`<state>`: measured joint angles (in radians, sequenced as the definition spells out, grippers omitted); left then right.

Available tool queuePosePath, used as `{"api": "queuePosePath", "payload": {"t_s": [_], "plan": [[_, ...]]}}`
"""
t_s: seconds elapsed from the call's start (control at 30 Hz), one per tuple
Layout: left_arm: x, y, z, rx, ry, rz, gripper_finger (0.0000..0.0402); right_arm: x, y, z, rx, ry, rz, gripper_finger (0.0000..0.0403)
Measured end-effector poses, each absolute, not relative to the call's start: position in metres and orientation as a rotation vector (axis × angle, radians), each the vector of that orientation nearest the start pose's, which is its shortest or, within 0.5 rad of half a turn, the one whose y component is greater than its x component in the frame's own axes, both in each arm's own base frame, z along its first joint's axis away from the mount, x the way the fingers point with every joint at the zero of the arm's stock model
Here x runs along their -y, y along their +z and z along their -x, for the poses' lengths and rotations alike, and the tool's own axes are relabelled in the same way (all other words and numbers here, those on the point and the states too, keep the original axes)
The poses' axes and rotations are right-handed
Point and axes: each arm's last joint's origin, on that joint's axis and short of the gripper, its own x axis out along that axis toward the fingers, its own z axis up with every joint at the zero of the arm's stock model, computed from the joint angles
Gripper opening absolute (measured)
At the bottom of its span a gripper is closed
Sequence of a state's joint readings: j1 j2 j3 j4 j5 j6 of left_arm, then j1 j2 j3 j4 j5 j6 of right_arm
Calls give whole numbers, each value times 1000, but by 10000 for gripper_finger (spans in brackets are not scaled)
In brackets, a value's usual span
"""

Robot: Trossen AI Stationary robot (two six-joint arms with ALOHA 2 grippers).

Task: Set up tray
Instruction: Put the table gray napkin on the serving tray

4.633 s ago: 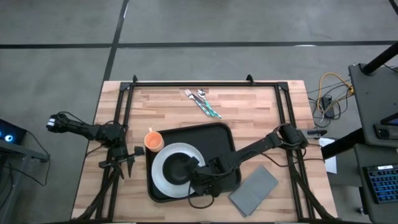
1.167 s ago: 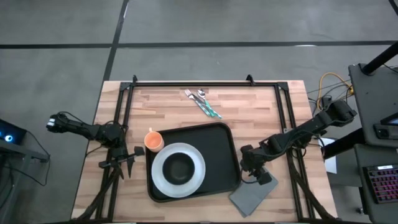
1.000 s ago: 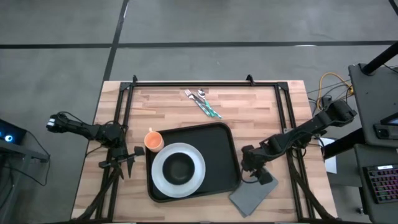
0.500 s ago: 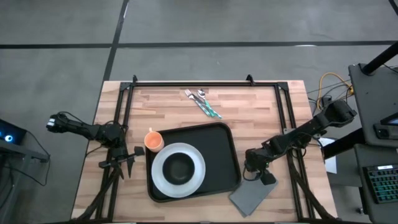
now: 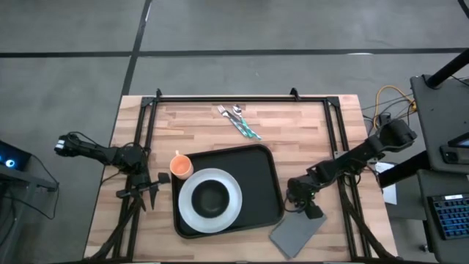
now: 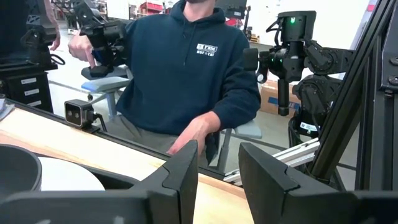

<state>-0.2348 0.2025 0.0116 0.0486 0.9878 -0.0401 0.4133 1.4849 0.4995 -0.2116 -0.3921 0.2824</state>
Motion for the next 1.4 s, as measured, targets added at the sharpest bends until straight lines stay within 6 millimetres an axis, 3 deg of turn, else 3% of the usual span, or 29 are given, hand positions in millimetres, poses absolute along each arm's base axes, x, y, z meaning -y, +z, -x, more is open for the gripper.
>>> {"api": "queuePosePath", "payload": {"t_s": [0.3,0.67,0.9,1.4], "plan": [[46,157,-88,-166,-1218,91,98,-97,107,-196,-1316,519,-199,13],[46,157,-88,-165,-1218,91,98,-101,118,-204,-1300,557,-149,9],[46,157,-88,-166,-1218,91,98,-101,124,-202,-1395,542,-105,9],[46,157,-88,-165,-1218,91,98,-109,146,-215,-1347,618,40,8]]}}
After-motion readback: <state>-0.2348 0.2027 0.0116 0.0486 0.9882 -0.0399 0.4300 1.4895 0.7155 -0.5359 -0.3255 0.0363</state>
